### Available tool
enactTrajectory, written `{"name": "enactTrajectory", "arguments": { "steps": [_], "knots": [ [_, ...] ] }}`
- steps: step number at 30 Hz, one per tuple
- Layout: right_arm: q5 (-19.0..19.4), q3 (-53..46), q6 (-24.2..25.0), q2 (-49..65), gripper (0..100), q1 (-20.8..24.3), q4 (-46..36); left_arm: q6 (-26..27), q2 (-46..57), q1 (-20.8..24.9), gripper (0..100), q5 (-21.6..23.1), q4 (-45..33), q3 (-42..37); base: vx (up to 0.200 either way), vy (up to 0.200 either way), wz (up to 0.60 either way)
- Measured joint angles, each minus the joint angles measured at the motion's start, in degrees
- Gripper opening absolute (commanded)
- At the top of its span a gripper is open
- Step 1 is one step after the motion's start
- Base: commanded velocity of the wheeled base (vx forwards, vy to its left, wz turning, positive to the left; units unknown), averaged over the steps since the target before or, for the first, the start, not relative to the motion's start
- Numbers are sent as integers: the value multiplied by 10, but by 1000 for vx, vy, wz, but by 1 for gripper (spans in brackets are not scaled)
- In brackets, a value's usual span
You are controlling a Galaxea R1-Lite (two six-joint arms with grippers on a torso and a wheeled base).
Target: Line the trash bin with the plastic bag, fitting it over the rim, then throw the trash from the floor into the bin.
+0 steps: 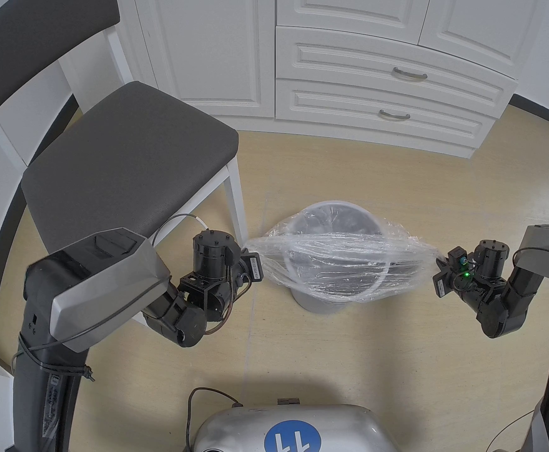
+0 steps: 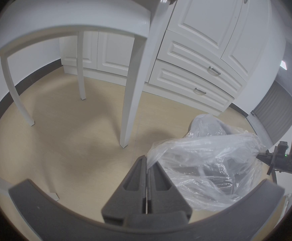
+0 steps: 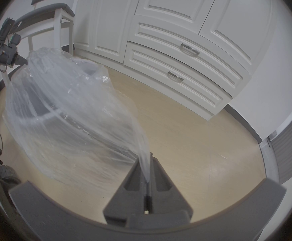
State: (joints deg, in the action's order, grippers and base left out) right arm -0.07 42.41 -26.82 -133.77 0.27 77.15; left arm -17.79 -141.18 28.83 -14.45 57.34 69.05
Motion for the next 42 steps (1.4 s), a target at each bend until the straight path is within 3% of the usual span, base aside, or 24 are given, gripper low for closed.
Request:
{"name": "enactTrajectory", "arguments": {
  "steps": [4,9,13,17,23,29,35,42],
  "knots": [
    [2,-27,-1,27,0,7,0,-1,30,3,0,15,-9,-35,0,0,0],
    [4,-56,-1,62,0,17,-3,-4,90,11,0,83,-68,-86,0,0,0],
    [2,-56,-1,68,0,20,-5,-6,109,14,0,91,-79,-90,0,0,0],
    [0,-40,-1,54,0,19,-6,-7,89,15,0,75,-83,-70,0,0,0],
    [-4,6,0,5,0,13,-7,-8,19,13,0,5,-86,-1,0,0,0],
    [-22,35,7,-22,0,11,-3,-31,-14,7,0,-14,-83,42,0,0,0],
    [-29,44,49,-25,0,27,12,-47,-25,0,0,-26,-79,73,0,0,0],
    [-74,69,97,-25,0,61,26,-75,-30,-2,0,-28,-78,98,0,0,0]
  ]
}}
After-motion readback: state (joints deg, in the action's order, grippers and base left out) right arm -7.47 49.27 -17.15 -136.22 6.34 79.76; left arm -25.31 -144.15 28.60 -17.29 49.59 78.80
